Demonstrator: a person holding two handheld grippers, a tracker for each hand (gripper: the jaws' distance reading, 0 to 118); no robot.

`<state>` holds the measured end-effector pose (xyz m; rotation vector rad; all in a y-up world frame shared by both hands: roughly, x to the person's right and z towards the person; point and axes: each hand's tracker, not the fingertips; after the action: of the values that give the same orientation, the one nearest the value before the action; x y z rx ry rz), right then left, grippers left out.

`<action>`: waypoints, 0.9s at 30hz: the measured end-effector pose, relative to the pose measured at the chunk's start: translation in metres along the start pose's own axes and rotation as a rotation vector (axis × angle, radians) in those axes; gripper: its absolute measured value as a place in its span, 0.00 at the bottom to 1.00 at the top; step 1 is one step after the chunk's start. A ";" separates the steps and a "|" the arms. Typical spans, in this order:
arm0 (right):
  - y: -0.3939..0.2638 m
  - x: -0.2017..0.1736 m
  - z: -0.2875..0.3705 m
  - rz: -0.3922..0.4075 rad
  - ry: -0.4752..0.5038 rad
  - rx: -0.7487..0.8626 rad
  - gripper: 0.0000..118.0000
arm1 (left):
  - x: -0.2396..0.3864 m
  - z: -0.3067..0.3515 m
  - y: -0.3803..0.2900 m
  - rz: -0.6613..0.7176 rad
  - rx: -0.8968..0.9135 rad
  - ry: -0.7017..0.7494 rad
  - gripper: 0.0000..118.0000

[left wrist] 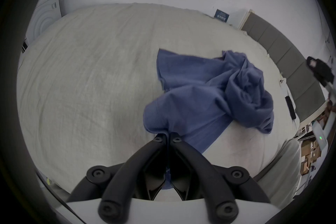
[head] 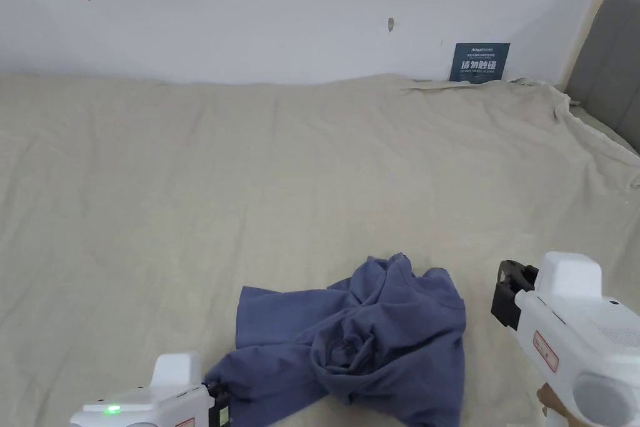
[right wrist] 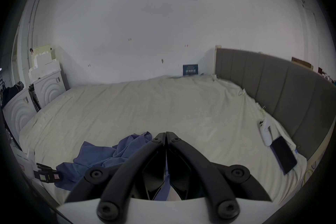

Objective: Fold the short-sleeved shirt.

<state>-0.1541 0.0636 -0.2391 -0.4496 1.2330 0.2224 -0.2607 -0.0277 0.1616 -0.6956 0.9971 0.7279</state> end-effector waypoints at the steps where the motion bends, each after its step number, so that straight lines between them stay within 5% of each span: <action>1: 0.001 0.002 -0.010 -0.006 0.008 -0.031 0.01 | 0.004 0.005 0.008 0.002 0.006 -0.002 0.00; 4: 0.002 0.007 -0.053 -0.012 0.000 -0.138 0.09 | 0.000 0.015 0.017 0.023 0.039 -0.015 0.00; 8: -0.010 0.015 -0.106 -0.051 0.015 -0.272 0.73 | -0.010 0.013 0.024 0.039 0.056 -0.032 0.00; 10: -0.018 0.019 -0.127 -0.073 0.012 -0.305 0.82 | -0.009 0.014 0.025 0.032 0.056 -0.034 0.00; 18: -0.051 0.015 -0.182 -0.132 0.014 -0.497 0.76 | -0.010 0.007 0.030 0.008 0.049 -0.026 0.00; 20: -0.054 0.008 -0.178 -0.112 0.022 -0.512 0.56 | -0.011 0.006 0.030 0.009 0.046 -0.026 0.00; 23: -0.058 0.005 -0.179 -0.066 0.049 -0.512 0.07 | -0.009 0.007 0.029 0.011 0.045 -0.029 0.00; 27: -0.053 0.006 -0.170 0.007 0.064 -0.473 0.03 | -0.010 0.007 0.029 0.014 0.048 -0.035 0.00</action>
<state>-0.2767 -0.0596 -0.2779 -0.8656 1.2424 0.5133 -0.2837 -0.0076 0.1680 -0.6328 0.9852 0.7241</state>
